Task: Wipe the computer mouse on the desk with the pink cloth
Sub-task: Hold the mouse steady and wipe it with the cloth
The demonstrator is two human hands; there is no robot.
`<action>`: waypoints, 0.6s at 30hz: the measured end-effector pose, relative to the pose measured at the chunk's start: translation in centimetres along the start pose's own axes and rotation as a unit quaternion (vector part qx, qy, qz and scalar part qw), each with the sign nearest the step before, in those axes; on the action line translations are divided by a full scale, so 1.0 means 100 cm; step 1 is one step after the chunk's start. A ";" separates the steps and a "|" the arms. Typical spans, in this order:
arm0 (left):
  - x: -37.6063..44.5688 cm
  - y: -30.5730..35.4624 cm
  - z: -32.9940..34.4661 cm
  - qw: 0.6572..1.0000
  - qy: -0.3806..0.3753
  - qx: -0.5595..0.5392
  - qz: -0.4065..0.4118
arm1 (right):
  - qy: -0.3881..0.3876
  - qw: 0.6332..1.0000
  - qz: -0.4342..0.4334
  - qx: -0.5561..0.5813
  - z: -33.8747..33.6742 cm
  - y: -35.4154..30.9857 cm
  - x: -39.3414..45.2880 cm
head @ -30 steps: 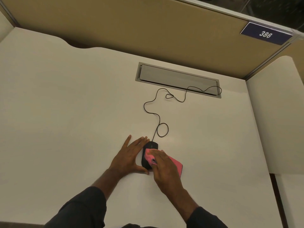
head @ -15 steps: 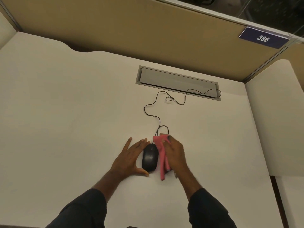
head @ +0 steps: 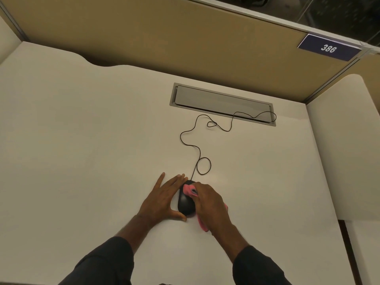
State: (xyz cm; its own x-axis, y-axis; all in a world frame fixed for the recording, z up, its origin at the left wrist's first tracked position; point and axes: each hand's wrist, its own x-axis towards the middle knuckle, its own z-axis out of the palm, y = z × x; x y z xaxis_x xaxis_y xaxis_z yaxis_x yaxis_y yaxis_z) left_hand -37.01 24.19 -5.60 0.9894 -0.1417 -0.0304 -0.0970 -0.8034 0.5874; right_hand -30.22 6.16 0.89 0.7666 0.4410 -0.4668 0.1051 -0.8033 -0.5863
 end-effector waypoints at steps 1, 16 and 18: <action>0.000 0.000 0.000 1.000 0.000 0.000 0.001 | -0.005 1.000 0.013 0.014 0.001 0.001 -0.001; 0.000 0.000 -0.001 1.000 -0.017 0.019 -0.014 | 0.193 0.962 0.036 0.188 -0.045 -0.005 0.031; 0.000 0.001 -0.003 1.000 -0.009 0.014 -0.013 | 0.167 0.977 -0.014 0.130 -0.037 -0.011 0.032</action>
State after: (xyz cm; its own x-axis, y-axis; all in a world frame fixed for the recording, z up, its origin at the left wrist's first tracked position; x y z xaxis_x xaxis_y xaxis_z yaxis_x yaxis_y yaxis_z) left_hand -36.98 24.29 -5.35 0.9896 -0.1312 -0.0591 -0.0755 -0.8230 0.5630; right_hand -25.54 6.99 2.45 0.9346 0.2710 -0.2304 -0.0013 -0.6452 -0.7640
